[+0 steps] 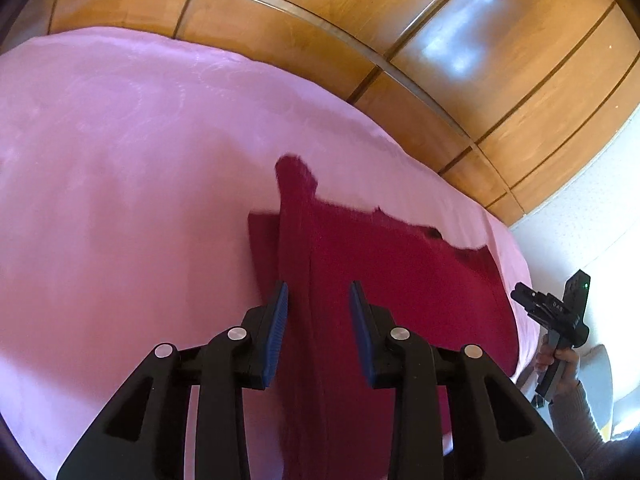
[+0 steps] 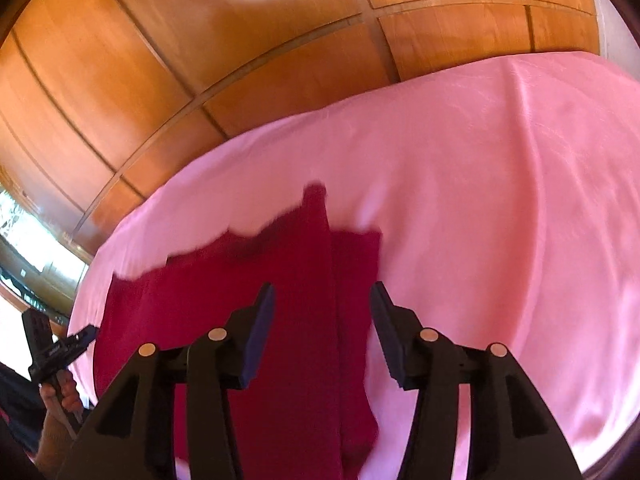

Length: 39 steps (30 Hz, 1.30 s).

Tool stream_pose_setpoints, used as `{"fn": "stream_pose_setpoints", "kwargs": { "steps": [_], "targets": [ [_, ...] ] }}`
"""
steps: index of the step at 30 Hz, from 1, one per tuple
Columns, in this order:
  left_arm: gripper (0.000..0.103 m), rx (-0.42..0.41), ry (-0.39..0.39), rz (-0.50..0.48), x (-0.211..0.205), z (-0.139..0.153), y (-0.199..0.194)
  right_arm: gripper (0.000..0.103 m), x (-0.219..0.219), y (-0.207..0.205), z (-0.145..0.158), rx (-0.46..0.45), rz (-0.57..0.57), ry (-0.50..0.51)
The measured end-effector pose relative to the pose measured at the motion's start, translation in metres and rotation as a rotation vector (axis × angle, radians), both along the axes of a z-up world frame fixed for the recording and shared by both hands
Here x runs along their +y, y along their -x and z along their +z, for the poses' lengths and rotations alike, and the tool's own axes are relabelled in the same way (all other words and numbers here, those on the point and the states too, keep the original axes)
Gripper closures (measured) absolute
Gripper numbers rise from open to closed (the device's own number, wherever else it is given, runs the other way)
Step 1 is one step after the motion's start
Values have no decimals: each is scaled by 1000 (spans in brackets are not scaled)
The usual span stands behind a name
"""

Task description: Fold small clothes

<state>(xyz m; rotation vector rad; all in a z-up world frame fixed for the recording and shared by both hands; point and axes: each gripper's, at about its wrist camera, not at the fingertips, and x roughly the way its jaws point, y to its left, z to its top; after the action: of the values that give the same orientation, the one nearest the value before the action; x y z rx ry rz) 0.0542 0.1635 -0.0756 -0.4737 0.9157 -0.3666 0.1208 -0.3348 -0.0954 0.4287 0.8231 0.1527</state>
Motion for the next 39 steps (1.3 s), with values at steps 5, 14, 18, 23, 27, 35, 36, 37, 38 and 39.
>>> {"fn": "stream_pose_setpoints", "kwargs": {
  "steps": [5, 14, 18, 23, 27, 35, 36, 37, 38, 39],
  "targets": [
    [73, 17, -10, -15, -9, -5, -33, 52, 12, -43, -13, 44, 1, 42],
    [97, -58, -96, 18, -12, 0, -41, 98, 16, -48, -5, -9, -16, 95],
    [98, -108, -111, 48, -6, 9, -37, 99, 11, -43, 10, -77, -41, 62],
    [98, -95, -133, 70, -8, 6, -52, 99, 12, -61, 3, -65, -84, 63],
    [98, -73, -188, 93, -11, -3, -66, 99, 6, -78, -13, -29, -140, 79],
    [98, 2, -331, 90, -23, -28, -76, 102, -13, -78, -36, 27, -184, 49],
    [97, 0, -355, 95, -25, -26, -75, 97, -12, -74, -33, 20, -188, 65],
    [97, -4, -376, 100, -27, -22, -73, 81, -10, -69, -25, 0, -189, 87],
    [97, -14, -396, 108, -29, -17, -70, 74, -9, -65, -19, -20, -185, 100],
    [97, -23, -417, 119, -30, -14, -68, 70, -5, -60, -12, -41, -182, 119]
  ]
}}
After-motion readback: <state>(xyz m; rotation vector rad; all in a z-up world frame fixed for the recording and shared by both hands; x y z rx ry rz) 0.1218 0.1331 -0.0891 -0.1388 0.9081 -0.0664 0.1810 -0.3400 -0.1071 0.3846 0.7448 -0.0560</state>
